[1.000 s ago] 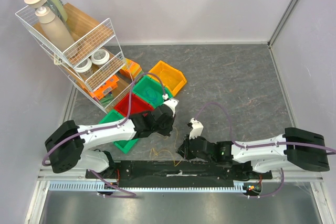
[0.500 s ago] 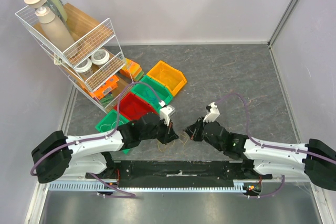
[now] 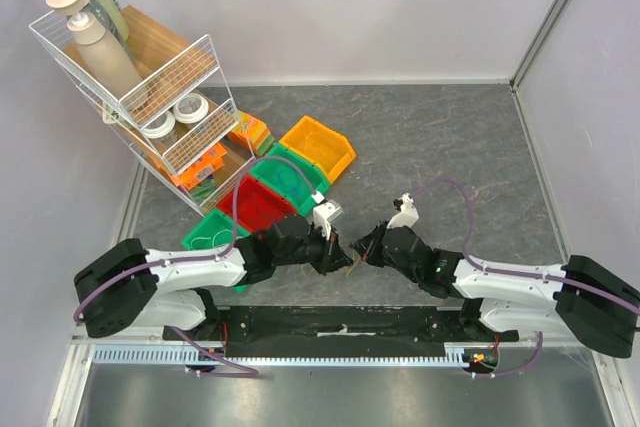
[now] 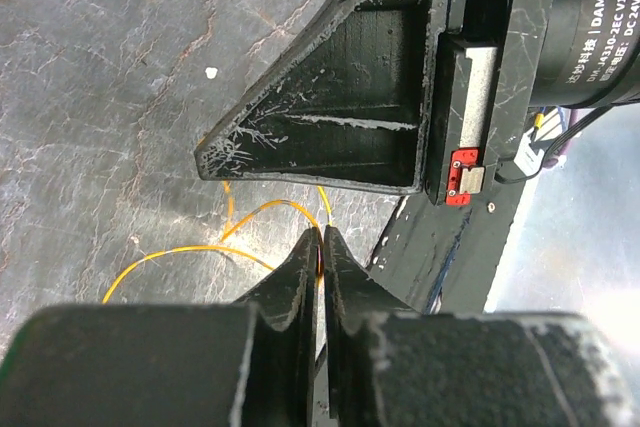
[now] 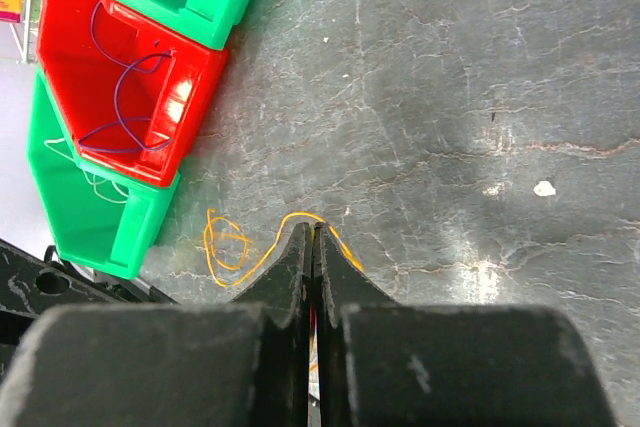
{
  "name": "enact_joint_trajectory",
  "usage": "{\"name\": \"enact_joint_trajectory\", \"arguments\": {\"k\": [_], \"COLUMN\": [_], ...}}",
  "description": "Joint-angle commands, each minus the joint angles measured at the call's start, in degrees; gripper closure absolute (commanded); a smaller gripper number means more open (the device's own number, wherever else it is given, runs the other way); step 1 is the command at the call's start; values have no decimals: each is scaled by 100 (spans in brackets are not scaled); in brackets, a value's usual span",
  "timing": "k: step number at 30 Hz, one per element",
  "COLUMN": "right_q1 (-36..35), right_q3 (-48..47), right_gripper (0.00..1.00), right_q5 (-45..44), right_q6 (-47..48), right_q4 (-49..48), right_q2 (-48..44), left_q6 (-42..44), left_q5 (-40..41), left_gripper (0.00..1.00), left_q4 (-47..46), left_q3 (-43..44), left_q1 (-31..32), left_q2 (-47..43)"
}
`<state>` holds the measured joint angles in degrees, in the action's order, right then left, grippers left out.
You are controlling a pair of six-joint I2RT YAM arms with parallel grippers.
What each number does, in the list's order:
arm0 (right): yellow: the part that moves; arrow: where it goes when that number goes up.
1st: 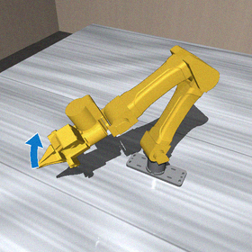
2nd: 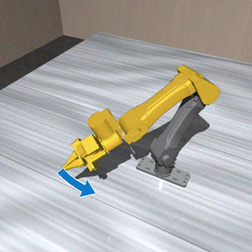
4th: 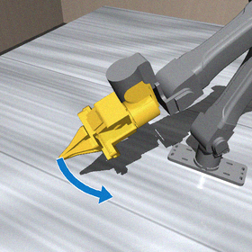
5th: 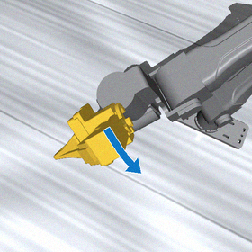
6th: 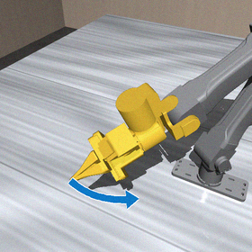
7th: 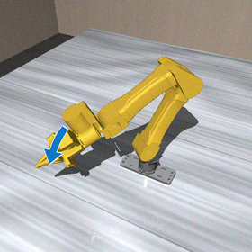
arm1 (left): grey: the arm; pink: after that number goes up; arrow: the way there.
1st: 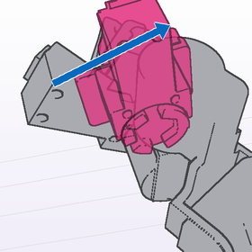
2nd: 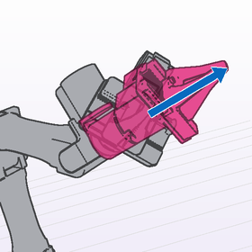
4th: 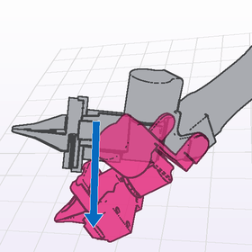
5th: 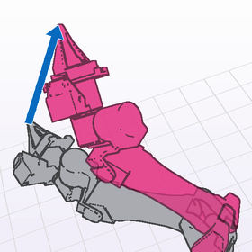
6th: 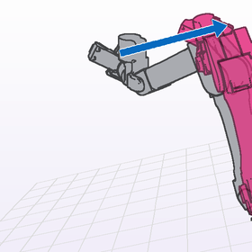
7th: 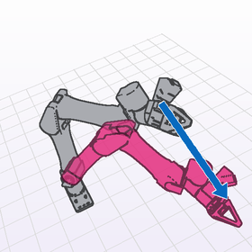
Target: Untangle the cables
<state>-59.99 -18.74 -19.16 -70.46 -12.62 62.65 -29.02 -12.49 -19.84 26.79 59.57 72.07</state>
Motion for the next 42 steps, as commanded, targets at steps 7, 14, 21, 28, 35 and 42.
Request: {"name": "enact_joint_trajectory", "arguments": {"k": [7,14,21,28,35,42], "right_q1": [242,321,356,365,365,365], "right_q3": [239,327,345,380,415,433], "right_gripper": [100,100,100,100,100,100], "right_q5": [360,430,527,615,606,624], "right_q6": [-311,-311,-302,-346,-364,-346], "right_q4": [-829,-952,-1128,-1260,-1269,-1287], "right_q2": [502,607,766,854,819,793], "left_q6": [-78,-17,10,10,19,-51], "left_q5": [-78,-25,-69,-34,-113,-69], "left_gripper": [83,74,68,58,58,50], "left_q4": [-653,-609,-627,-592,-671,-706], "left_q3": [99,187,283,318,442,407], "left_q1": [81,134,230,239,257,274], "left_q2": [667,922,1028,1054,1239,1248]}}
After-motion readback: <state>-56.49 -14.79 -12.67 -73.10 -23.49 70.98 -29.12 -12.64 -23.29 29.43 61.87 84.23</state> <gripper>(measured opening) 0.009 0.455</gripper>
